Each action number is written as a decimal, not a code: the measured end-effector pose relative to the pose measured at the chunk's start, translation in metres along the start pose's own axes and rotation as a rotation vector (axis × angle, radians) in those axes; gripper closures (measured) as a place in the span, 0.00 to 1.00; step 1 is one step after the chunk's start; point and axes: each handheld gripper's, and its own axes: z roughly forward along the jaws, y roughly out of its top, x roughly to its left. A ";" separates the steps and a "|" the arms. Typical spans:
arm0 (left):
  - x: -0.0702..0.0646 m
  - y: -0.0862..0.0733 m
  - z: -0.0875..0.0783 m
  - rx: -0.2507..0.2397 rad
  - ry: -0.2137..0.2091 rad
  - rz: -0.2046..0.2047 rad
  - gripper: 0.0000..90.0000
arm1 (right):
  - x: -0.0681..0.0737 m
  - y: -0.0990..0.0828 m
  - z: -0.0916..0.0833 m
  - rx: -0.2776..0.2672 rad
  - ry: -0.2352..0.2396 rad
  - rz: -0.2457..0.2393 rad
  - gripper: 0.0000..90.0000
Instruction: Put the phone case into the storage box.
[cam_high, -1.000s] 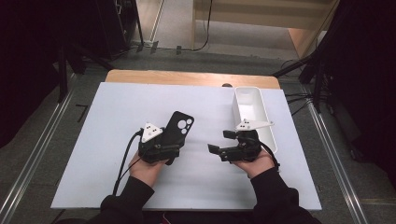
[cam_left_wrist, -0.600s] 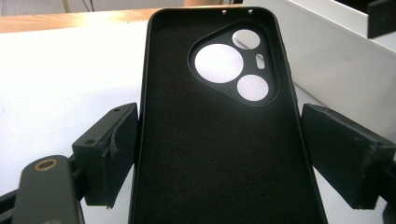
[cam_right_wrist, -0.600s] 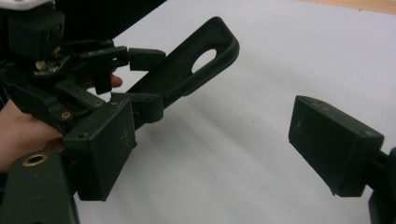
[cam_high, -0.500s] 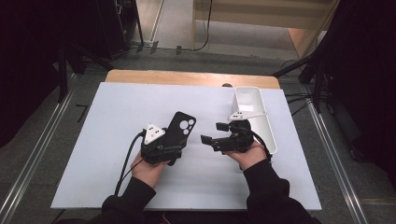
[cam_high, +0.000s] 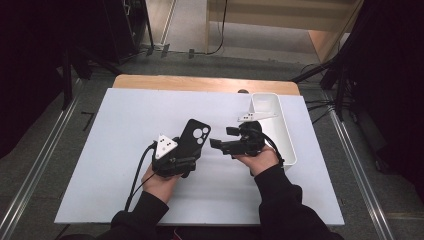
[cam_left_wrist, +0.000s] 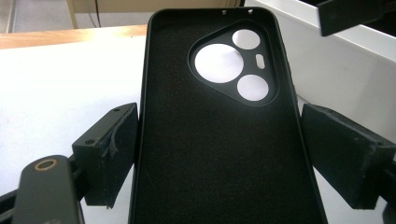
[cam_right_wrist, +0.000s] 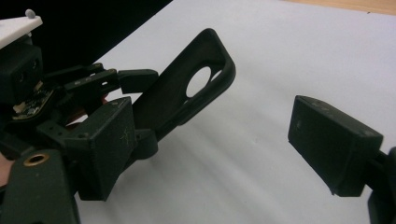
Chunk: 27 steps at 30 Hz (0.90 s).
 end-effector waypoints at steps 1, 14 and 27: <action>0.000 0.000 0.000 0.004 0.000 0.006 0.15 | 0.000 0.001 0.001 -0.003 0.000 -0.003 0.15; -0.007 -0.004 0.000 -0.024 -0.028 0.005 0.15 | 0.000 0.009 0.012 0.006 -0.001 0.016 0.15; -0.013 -0.006 0.000 -0.045 -0.048 0.002 0.15 | -0.002 0.012 0.026 0.028 0.005 0.030 0.19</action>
